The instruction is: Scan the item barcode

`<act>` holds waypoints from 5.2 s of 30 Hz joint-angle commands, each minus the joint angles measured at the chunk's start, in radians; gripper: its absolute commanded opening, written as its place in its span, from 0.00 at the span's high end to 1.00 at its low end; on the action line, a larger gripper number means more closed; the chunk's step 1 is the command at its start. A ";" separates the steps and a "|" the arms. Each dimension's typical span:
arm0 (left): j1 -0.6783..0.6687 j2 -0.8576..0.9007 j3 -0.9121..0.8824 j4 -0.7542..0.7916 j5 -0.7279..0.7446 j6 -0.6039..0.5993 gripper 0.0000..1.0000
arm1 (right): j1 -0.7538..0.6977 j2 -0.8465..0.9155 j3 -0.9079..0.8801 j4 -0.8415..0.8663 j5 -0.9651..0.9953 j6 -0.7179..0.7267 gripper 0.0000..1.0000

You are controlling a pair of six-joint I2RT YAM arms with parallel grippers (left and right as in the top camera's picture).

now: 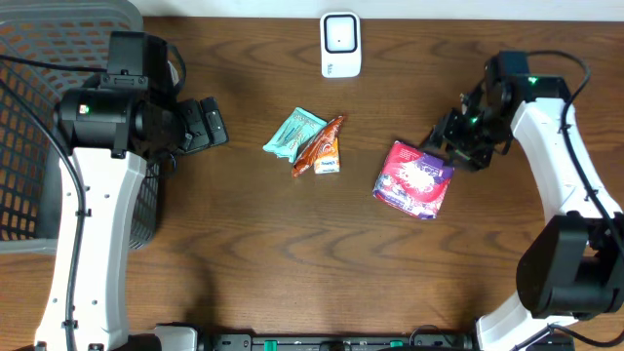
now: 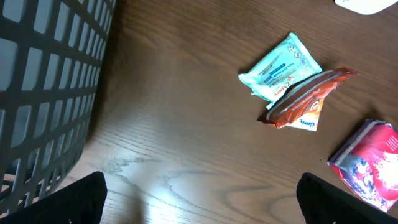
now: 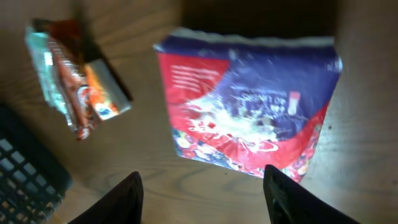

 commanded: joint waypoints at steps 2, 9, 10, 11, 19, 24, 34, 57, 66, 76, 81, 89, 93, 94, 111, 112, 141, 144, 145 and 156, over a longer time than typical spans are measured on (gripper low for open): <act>0.003 -0.003 0.001 -0.004 -0.009 -0.009 0.02 | 0.061 -0.032 0.038 0.010 0.047 -0.076 0.39; 0.003 -0.003 0.001 -0.004 -0.009 -0.009 0.02 | 0.263 -0.028 0.011 0.046 0.500 0.120 0.35; 0.003 -0.003 0.001 -0.004 -0.009 -0.009 0.02 | 0.290 -0.025 0.006 0.048 0.569 0.159 0.36; 0.003 -0.003 0.001 -0.004 -0.009 -0.009 0.02 | 0.315 -0.022 0.001 0.051 0.629 0.193 0.36; 0.003 -0.003 0.001 -0.004 -0.009 -0.009 0.02 | 0.428 0.033 -0.052 0.129 0.764 0.311 0.43; 0.003 -0.003 0.001 -0.004 -0.009 -0.009 0.02 | 0.442 0.108 -0.054 0.146 0.759 0.338 0.49; 0.003 -0.003 0.001 -0.004 -0.009 -0.009 0.02 | 0.470 0.298 -0.054 0.154 0.756 0.362 0.53; 0.003 -0.003 0.001 -0.004 -0.009 -0.009 0.02 | 0.351 0.327 0.306 -0.064 0.246 0.050 0.99; 0.003 -0.003 0.001 -0.004 -0.009 -0.009 0.02 | 0.298 0.328 0.317 -0.192 0.249 -0.016 0.59; 0.003 -0.003 0.001 -0.004 -0.009 -0.009 0.02 | 0.436 0.328 0.269 -0.208 0.584 0.235 0.51; 0.003 -0.003 0.001 -0.004 -0.009 -0.009 0.02 | 0.504 0.328 0.168 -0.094 0.658 0.320 0.51; 0.003 -0.003 0.001 -0.004 -0.009 -0.009 0.02 | 0.539 0.328 -0.034 0.118 0.702 0.391 0.56; 0.003 -0.003 0.001 -0.004 -0.009 -0.009 0.02 | 0.531 0.328 -0.039 0.124 0.633 0.378 0.99; 0.003 -0.003 0.001 -0.004 -0.009 -0.009 0.02 | 0.528 0.327 -0.029 0.121 0.607 0.360 0.99; 0.003 -0.003 0.001 -0.004 -0.009 -0.009 0.02 | 0.233 0.327 0.278 0.008 -0.579 -0.346 0.99; 0.003 -0.003 0.001 -0.004 -0.009 -0.009 0.02 | 0.209 0.327 0.273 0.005 -0.639 -0.397 0.99; 0.003 -0.003 0.001 -0.004 -0.009 -0.009 0.02 | -0.175 0.296 0.142 -0.261 -0.078 -0.392 0.33; 0.003 -0.003 0.001 -0.004 -0.009 -0.009 0.02 | -0.156 0.295 0.143 -0.261 -0.076 -0.399 0.26; 0.003 -0.003 0.001 -0.004 -0.009 -0.009 0.02 | -0.148 0.295 0.140 -0.261 -0.071 -0.404 0.25; 0.003 -0.003 0.001 -0.004 -0.009 -0.009 0.02 | -0.036 0.296 0.064 -0.214 0.063 -0.378 0.19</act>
